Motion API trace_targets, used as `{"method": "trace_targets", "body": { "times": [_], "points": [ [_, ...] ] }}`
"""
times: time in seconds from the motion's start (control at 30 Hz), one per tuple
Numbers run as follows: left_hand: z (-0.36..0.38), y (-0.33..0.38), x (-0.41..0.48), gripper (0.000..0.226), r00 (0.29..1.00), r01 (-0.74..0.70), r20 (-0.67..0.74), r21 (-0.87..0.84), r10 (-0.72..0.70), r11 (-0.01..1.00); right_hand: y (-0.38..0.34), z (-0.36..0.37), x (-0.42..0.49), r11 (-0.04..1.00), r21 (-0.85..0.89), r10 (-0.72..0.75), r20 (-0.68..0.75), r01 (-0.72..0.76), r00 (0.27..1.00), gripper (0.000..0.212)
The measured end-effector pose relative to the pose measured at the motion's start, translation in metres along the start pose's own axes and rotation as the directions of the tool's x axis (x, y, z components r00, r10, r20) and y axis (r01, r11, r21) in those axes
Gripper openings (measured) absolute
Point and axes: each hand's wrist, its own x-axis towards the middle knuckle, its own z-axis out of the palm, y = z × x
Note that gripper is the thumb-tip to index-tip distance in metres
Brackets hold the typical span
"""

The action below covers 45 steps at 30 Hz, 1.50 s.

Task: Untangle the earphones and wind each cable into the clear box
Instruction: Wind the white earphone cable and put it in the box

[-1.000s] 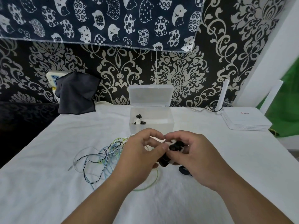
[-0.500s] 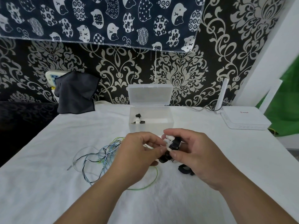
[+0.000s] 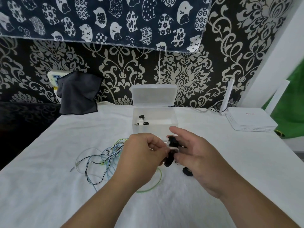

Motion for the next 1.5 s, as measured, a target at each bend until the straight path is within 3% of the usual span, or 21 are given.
{"method": "trace_targets", "body": {
  "times": [0.07,0.17,0.4,0.57,0.87,1.03,1.17,1.3,1.43,1.5],
  "points": [
    [-0.002,-0.001,0.002,0.012,0.999,0.044,-0.010,-0.132,-0.046,0.990,0.002,0.000,0.002,0.995,0.100,0.003,-0.052,0.002,0.999,0.058],
    [0.000,-0.002,0.003,0.012,0.995,0.103,0.018,-0.238,-0.102,0.966,0.002,0.001,0.003,0.994,0.109,-0.018,-0.065,0.025,0.998,0.055],
    [-0.002,-0.003,0.004,0.012,0.980,0.188,0.100,-0.213,-0.170,0.959,-0.002,0.002,-0.002,0.998,-0.058,-0.039,-0.010,0.038,0.999,0.056],
    [-0.003,-0.005,0.005,0.017,0.968,0.229,0.151,-0.198,-0.201,0.953,-0.003,0.002,-0.003,0.996,-0.083,-0.041,-0.008,0.040,0.999,0.057],
    [-0.004,-0.012,0.005,0.012,0.925,0.353,0.259,-0.317,-0.277,0.881,-0.009,0.002,-0.005,0.988,-0.091,-0.123,0.009,0.124,0.992,0.053],
    [-0.001,-0.011,0.006,0.008,0.960,0.257,0.188,-0.320,-0.205,0.912,-0.005,-0.005,-0.001,0.997,0.068,-0.035,-0.026,0.037,0.999,0.065],
    [-0.001,-0.012,0.008,0.008,0.967,0.231,0.165,-0.242,-0.194,0.943,0.001,-0.004,0.002,0.999,0.032,0.026,-0.082,-0.024,0.996,0.063],
    [-0.002,-0.021,0.014,0.014,0.980,0.185,-0.034,-0.172,-0.194,0.968,0.007,-0.009,0.006,0.992,0.077,0.111,-0.151,-0.100,0.982,0.057],
    [0.000,-0.023,0.015,0.021,0.974,0.217,0.098,-0.152,-0.204,0.964,0.007,-0.005,0.012,0.939,0.319,0.152,-0.057,-0.126,0.987,0.050],
    [0.001,-0.021,0.016,0.019,0.975,0.213,0.098,-0.183,-0.197,0.960,0.007,-0.002,0.016,0.918,0.375,0.164,-0.056,-0.131,0.985,0.045]
  ]
}}
